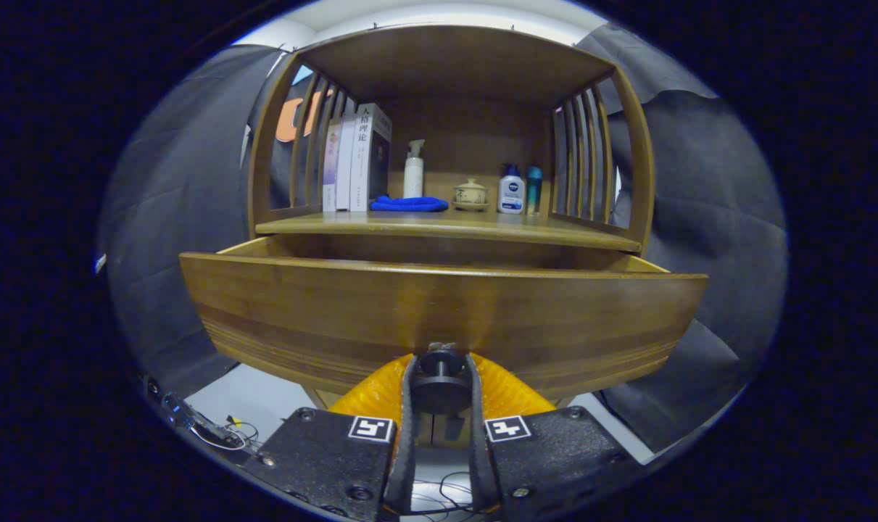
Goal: Pull open the drawer, take out the items inside it, and place them on the countertop above the cabinet.
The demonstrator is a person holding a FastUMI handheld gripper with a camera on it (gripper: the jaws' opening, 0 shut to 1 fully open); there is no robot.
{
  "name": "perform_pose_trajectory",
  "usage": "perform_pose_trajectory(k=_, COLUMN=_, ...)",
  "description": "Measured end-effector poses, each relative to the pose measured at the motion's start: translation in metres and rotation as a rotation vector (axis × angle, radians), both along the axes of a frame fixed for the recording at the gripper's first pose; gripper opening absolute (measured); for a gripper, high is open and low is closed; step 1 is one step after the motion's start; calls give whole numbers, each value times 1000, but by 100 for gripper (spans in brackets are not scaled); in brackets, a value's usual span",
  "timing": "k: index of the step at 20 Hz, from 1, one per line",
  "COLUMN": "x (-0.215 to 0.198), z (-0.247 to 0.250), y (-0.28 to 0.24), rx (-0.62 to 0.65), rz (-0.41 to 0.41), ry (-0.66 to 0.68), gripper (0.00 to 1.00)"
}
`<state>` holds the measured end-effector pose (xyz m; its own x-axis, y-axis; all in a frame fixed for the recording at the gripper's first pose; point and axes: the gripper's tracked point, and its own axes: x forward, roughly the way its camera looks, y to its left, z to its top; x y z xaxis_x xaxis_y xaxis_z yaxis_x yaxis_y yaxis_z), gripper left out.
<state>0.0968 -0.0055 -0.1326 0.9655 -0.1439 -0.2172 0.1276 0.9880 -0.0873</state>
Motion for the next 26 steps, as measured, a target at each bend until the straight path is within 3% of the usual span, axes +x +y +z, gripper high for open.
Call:
perform_pose_trajectory(k=7, x=-46, z=-15, y=6, rx=-24, rz=22, ry=24, gripper=33)
perform_pose_trajectory(k=16, x=-75, z=-23, y=7, rx=-6, rz=51, ry=99, gripper=34)
perform_pose_trajectory(k=20, x=-88, z=2, y=18, rx=-28, rz=134, ry=124, gripper=52)
perform_pose_trajectory(k=24, x=-99, z=61, y=35, rx=12, rz=225, ry=88, gripper=69)
perform_pose_trajectory(k=26, x=-93, z=83, y=38, rx=34, rz=258, ry=106, gripper=74)
